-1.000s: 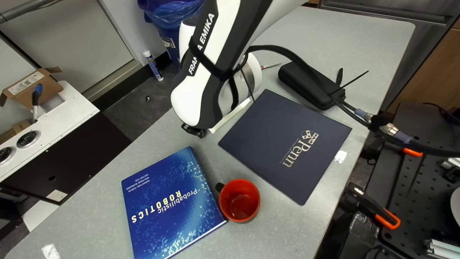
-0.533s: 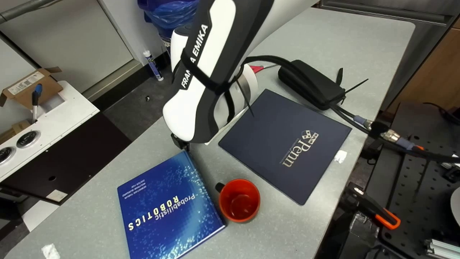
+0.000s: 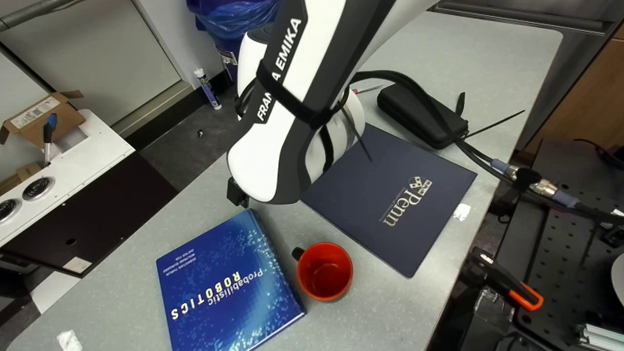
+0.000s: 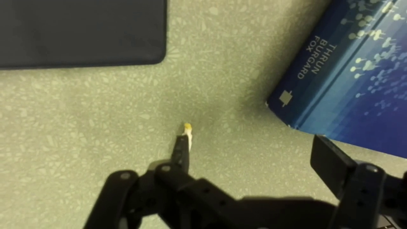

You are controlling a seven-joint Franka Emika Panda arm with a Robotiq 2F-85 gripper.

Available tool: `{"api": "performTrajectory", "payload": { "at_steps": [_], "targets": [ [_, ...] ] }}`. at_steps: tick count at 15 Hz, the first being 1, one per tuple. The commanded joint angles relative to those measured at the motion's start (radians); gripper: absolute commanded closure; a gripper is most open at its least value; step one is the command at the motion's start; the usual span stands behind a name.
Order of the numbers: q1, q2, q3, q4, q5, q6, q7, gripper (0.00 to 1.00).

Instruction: Remove the marker from the mug cup

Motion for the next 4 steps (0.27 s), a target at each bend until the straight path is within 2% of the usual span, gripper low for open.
{"api": "performTrajectory", "payload": {
  "at_steps": [1,4],
  "targets": [
    [-0.007,0.001,0.006,0.001,-0.029,-0.001,0.026,0.00],
    [-0.007,0.007,0.005,0.002,-0.030,-0.001,0.026,0.00]
  ]
}}
